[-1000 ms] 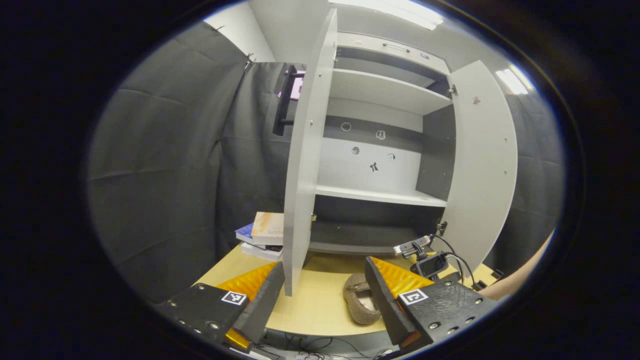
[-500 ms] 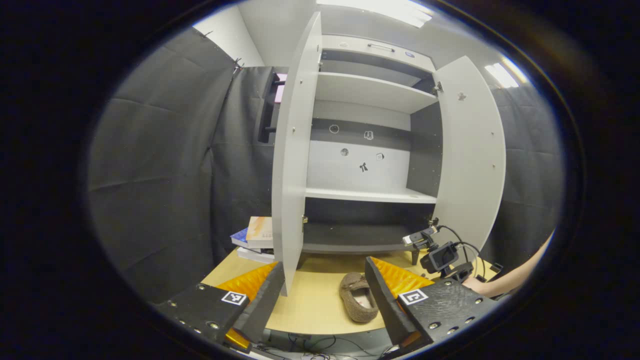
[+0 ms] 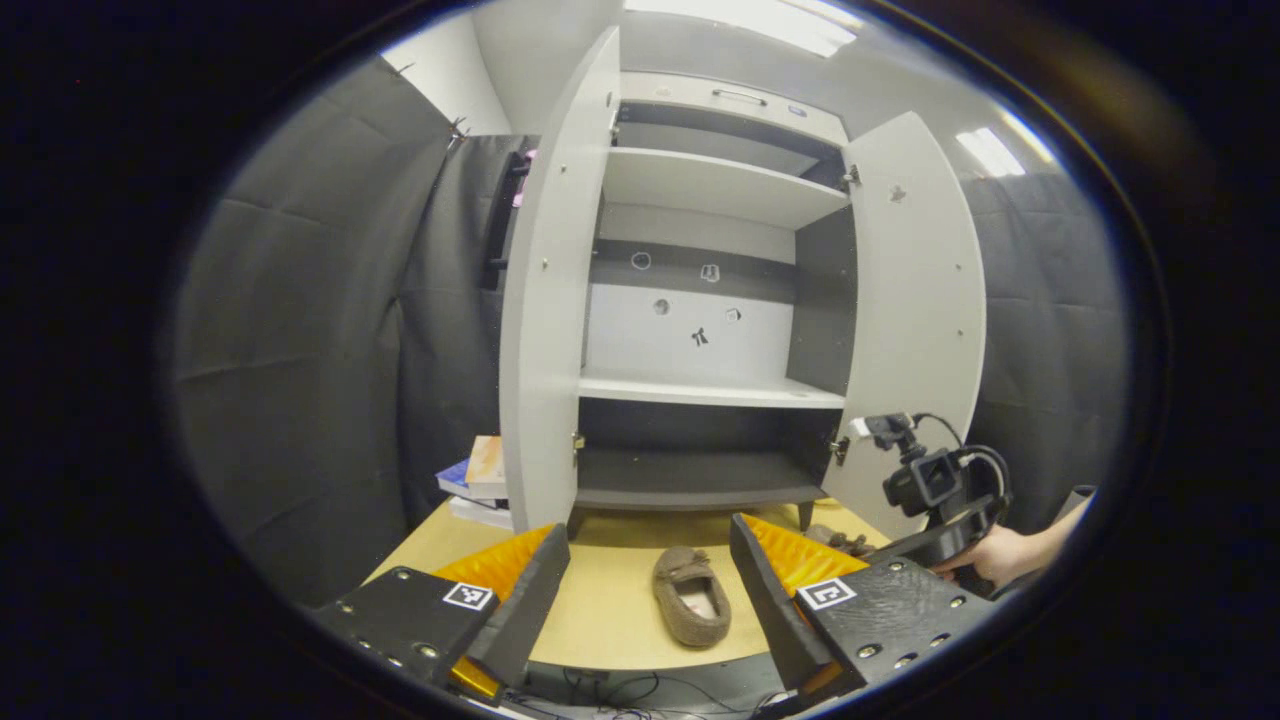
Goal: Grab one shoe with the right hand and put it into the shoe cabinet, grab the other shoe with the left hand and put it into the shoe cabinet; then close the right door with the right hand and the left door with the left hand.
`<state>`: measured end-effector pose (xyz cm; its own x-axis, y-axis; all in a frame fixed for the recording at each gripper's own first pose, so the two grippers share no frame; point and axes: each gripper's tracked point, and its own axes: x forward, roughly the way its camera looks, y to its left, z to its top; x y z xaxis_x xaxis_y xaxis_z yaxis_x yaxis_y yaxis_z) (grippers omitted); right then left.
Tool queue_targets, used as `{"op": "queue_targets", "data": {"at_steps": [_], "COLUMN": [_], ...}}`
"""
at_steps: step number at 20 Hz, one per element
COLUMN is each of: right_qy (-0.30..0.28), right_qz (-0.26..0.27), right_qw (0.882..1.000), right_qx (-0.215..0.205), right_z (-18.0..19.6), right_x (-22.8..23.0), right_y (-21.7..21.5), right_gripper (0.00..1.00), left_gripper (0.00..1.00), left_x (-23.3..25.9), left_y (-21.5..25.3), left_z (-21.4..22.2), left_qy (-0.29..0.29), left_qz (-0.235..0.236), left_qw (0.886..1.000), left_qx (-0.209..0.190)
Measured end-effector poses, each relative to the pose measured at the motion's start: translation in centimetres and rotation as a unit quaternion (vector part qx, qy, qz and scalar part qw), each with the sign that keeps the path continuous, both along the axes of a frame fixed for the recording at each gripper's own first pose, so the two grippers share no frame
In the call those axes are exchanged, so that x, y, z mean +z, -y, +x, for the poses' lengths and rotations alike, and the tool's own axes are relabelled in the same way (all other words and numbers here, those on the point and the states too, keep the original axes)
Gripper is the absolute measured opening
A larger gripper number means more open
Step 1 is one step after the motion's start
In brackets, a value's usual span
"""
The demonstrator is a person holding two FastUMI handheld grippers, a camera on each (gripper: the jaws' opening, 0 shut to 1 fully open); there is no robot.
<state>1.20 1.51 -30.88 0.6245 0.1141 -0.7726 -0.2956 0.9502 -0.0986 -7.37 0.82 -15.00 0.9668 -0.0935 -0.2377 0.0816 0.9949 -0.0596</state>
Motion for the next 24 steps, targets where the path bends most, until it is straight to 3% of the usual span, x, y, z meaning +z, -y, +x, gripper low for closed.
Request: {"op": "queue_targets", "data": {"at_steps": [8, 9, 12, 13, 16, 17, 18, 21, 23, 24], "right_qy": [0.071, 0.080, 0.103, 0.111, 0.137, 0.148, 0.157, 0.178, 0.192, 0.196], "right_qz": [0.068, 0.079, 0.097, 0.103, 0.109, 0.113, 0.120, 0.136, 0.140, 0.143], "right_qw": [0.995, 0.994, 0.989, 0.988, 0.983, 0.981, 0.978, 0.973, 0.970, 0.968], "right_qx": [0.009, 0.013, 0.032, 0.037, 0.052, 0.057, 0.059, 0.061, 0.059, 0.060], "right_z": [2.1, 2.5, 4.3, 5.0, 8.4, 9.7, 11.2, 15.9, 19.4, 21.0], "right_x": [11.6, 12.8, 16.4, 17.4, 20.7, 21.8, 23.1, 25.9, 27.1, 27.6], "right_y": [-2.6, -3.2, -5.1, -5.8, -7.3, -7.8, -8.3, -9.6, -10.3, -10.8], "right_gripper": [0.03, 0.03, 0.03, 0.03, 0.03, 0.03, 0.03, 0.03, 0.03, 0.03], "left_gripper": [0.99, 0.94, 0.93, 0.98, 0.99, 0.93, 0.99, 0.98, 0.89, 0.98], "left_x": [0.7, 1.0, 2.7, 3.2, 3.7, 3.8, 3.6, 3.3, 3.3, 3.0], "left_y": [1.9, 2.0, 2.3, 2.8, 3.7, 3.9, 3.9, 3.2, 3.3, 3.2], "left_z": [0.6, 0.8, 2.0, 2.5, 4.1, 4.6, 5.2, 7.1, 8.4, 9.0], "left_qy": [0.005, 0.007, 0.029, 0.035, 0.037, 0.036, 0.033, 0.020, 0.018, 0.015], "left_qz": [0.004, 0.006, 0.016, 0.015, 0.004, 0.000, -0.002, 0.003, -0.005, -0.005], "left_qw": [1.000, 1.000, 0.999, 0.999, 0.999, 0.999, 0.999, 1.000, 1.000, 1.000], "left_qx": [-0.023, -0.024, -0.021, -0.025, -0.031, -0.031, -0.030, -0.014, -0.010, -0.005]}}
